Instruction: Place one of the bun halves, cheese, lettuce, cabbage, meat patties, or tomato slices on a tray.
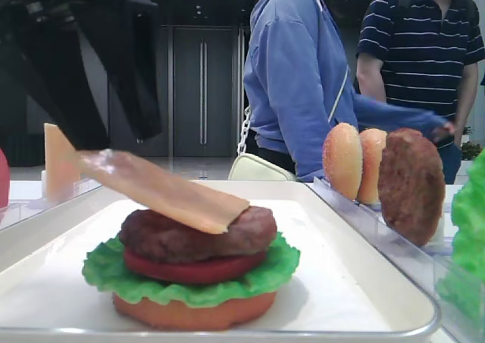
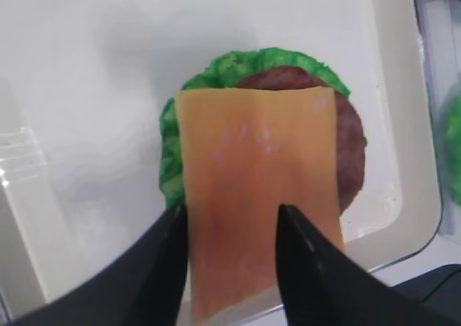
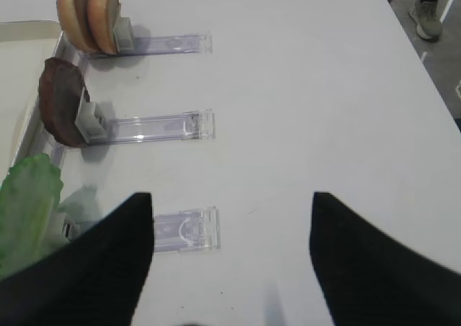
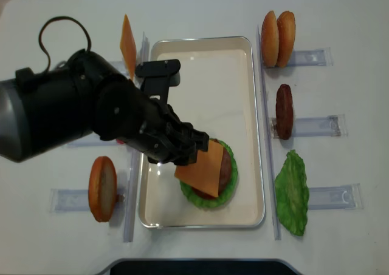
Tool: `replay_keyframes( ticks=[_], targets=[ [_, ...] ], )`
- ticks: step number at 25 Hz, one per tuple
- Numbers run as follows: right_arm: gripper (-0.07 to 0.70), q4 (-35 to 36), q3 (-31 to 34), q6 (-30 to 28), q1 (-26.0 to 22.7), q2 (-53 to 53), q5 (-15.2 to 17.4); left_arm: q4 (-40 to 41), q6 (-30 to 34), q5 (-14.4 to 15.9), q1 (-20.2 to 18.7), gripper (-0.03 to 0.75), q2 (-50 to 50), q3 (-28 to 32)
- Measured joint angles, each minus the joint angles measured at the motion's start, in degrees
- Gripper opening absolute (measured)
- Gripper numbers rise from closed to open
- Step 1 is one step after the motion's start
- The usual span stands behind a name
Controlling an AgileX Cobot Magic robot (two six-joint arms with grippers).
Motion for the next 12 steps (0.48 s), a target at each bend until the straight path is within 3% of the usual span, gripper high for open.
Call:
replay_keyframes(
  ticks=[7,12],
  targets=[
    [0.472,0.0,0.0,0.0,0.0,0.0,0.0,5.6,-4.1,3.2,0.0,0.323,0.0,0.0],
    [0.472,0.0,0.0,0.0,0.0,0.0,0.0,6.4,-4.4,3.6,0.0,0.324,0.0,-0.2]
  ],
)
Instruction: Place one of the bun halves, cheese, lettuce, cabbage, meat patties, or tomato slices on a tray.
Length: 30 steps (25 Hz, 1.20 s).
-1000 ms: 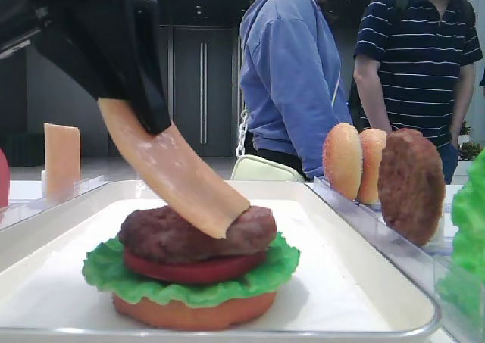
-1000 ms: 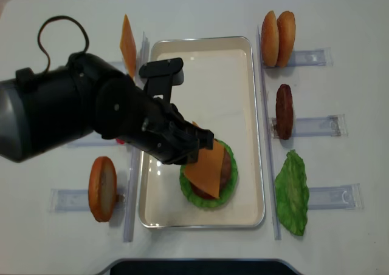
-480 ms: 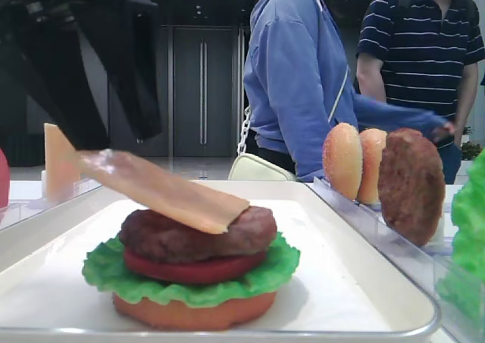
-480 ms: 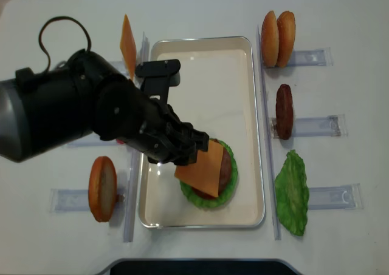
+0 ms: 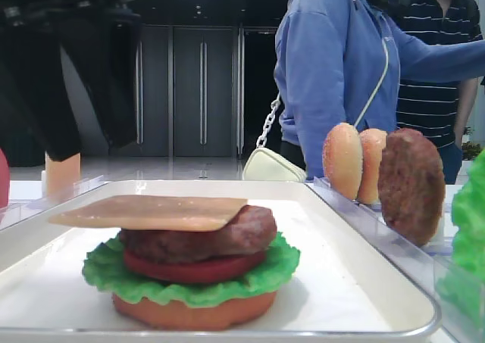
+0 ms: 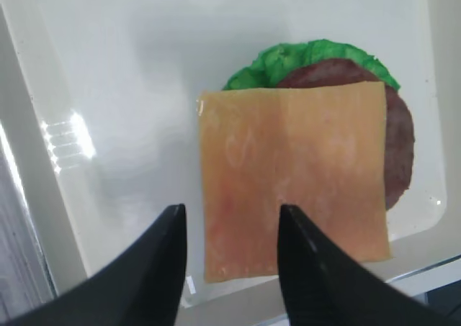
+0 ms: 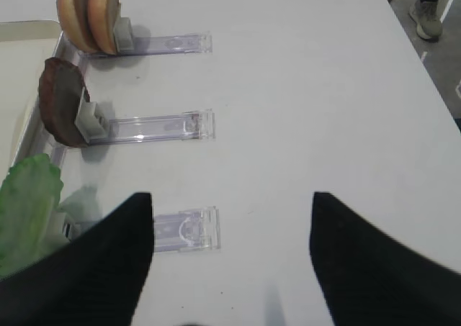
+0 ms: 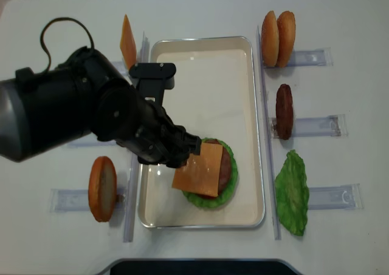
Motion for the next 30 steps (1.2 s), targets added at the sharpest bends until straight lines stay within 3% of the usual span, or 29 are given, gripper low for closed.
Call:
replay_keyframes(
  ticks=[8,20,30],
  targets=[
    [0.472,0.0,0.0,0.0,0.0,0.0,0.0,3.3,-0.1,4.6,2.4,0.324,0.0,-6.2],
    [0.472,0.0,0.0,0.0,0.0,0.0,0.0,10.6,2.4,13.6,11.9,0.324,0.0,-14.1],
    [0.472,0.1,0.0,0.0,0.0,0.0,0.0,13.2,6.2,18.2,19.0,0.324,0.0,-17.7]
  ],
)
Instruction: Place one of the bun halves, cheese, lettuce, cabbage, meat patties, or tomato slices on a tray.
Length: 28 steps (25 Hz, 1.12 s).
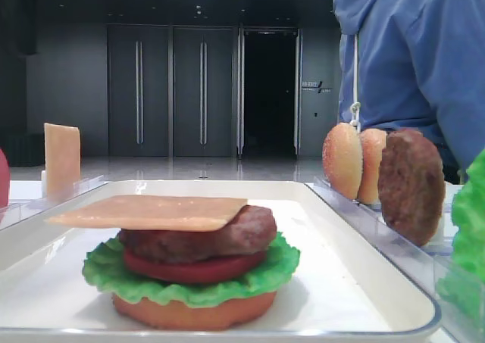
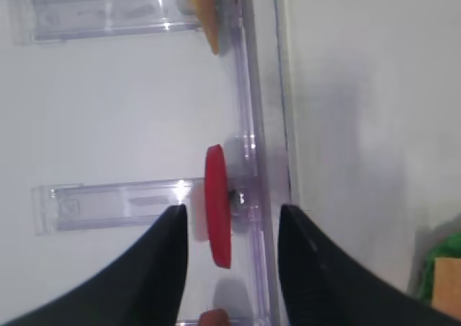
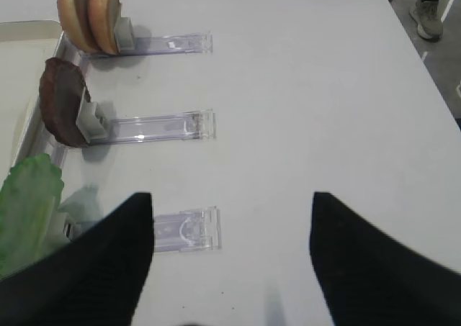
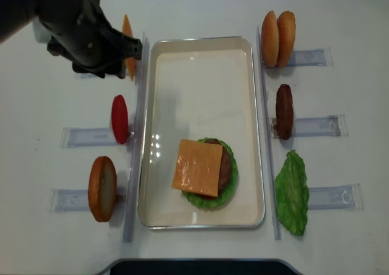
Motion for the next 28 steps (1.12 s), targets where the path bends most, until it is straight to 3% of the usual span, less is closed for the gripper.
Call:
replay_keyframes(
  ticks=[22,28],
  targets=[
    [0.472,0.0,0.0,0.0,0.0,0.0,0.0,1.8,8.9,5.4,21.7,0.324,0.0,-0.3],
    [0.472,0.0,0.0,0.0,0.0,0.0,0.0,2.0,10.1,6.6,26.1,0.324,0.0,-0.3]
  ],
)
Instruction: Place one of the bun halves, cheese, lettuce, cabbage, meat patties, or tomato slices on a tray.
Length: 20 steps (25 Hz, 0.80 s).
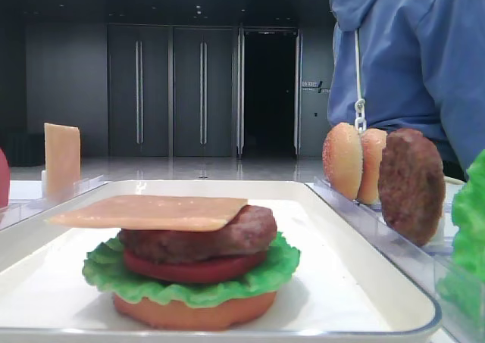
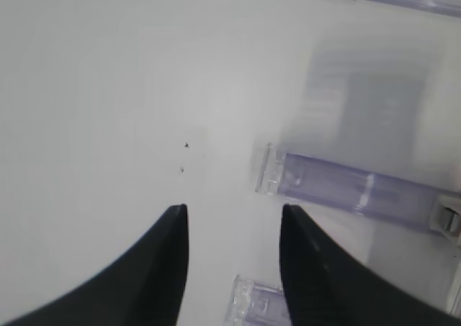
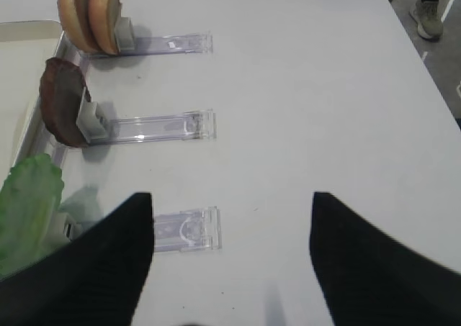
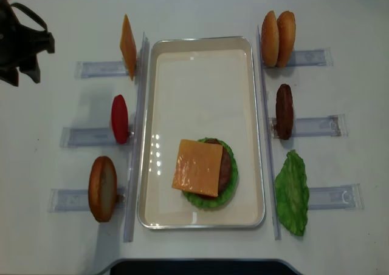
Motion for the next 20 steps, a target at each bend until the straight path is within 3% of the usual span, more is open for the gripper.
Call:
replay_keyframes(
  ticks=[11,20],
  targets=[
    [0.472,0.1,0.0,0.0,0.0,0.0,0.0,0.0,0.5,1.0,0.5,0.324,-3.3,0.4],
    [0.472,0.1,0.0,0.0,0.0,0.0,0.0,-1.8,0.5,0.4,0.5,0.324,-15.6,11.4]
  ],
)
